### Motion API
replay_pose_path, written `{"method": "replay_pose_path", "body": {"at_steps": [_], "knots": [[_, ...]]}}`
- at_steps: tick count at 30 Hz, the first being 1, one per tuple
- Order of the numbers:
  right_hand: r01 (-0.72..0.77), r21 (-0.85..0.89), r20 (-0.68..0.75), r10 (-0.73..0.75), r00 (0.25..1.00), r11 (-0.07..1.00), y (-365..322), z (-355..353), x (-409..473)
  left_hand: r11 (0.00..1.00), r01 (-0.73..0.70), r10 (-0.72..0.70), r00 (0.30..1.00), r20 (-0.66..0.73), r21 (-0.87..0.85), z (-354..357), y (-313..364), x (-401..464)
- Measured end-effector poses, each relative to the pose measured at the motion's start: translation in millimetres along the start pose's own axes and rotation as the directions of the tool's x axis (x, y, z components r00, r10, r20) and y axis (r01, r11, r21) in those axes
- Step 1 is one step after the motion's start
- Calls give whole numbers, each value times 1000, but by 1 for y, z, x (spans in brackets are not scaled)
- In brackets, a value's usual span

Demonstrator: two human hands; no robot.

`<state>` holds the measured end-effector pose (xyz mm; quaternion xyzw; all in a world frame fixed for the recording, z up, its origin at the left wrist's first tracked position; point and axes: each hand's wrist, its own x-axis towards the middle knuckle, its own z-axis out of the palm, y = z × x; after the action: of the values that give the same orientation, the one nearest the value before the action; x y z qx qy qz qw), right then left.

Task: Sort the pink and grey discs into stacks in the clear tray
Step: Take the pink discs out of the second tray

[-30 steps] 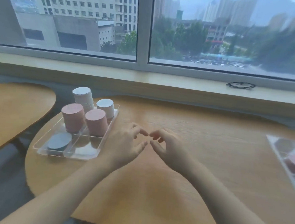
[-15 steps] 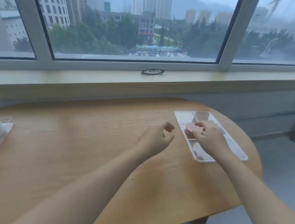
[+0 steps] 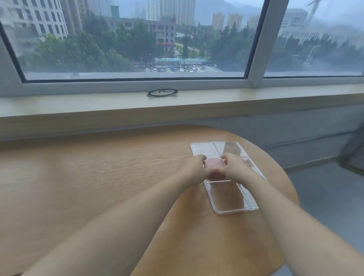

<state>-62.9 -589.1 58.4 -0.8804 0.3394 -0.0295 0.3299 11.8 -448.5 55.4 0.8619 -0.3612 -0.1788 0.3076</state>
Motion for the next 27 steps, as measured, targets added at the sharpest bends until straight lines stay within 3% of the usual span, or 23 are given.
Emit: {"method": "replay_pose_path", "body": {"at_steps": [3, 9, 14, 18, 22, 24, 27], "knots": [[26, -86, 60, -21, 998, 996, 0, -1, 11, 1000, -11, 11, 1000, -24, 14, 7, -1, 5], [-10, 46, 149, 3, 989, 999, 2, -1, 9, 996, -34, 31, 998, -46, -78, 15, -11, 9], [99, 133, 98, -112, 989, 986, -2, 7, -14, 976, -115, 111, 993, -33, -183, 14, -22, -4], [257, 232, -62, -249, 967, 938, -10, 25, -35, 941, -102, 69, 991, -111, -323, 8, -34, -16], [430, 344, -206, -380, 902, 835, -24, 49, -61, 905, -156, 82, 977, -197, -397, -16, -49, -51], [539, 288, -291, -464, 837, 792, -40, 62, -77, 889, -173, 77, 969, -234, -424, -33, -62, -74], [704, 141, -309, -645, 699, 696, -73, 86, -97, 874, -190, 48, 950, -308, -447, -66, -85, -113]]}}
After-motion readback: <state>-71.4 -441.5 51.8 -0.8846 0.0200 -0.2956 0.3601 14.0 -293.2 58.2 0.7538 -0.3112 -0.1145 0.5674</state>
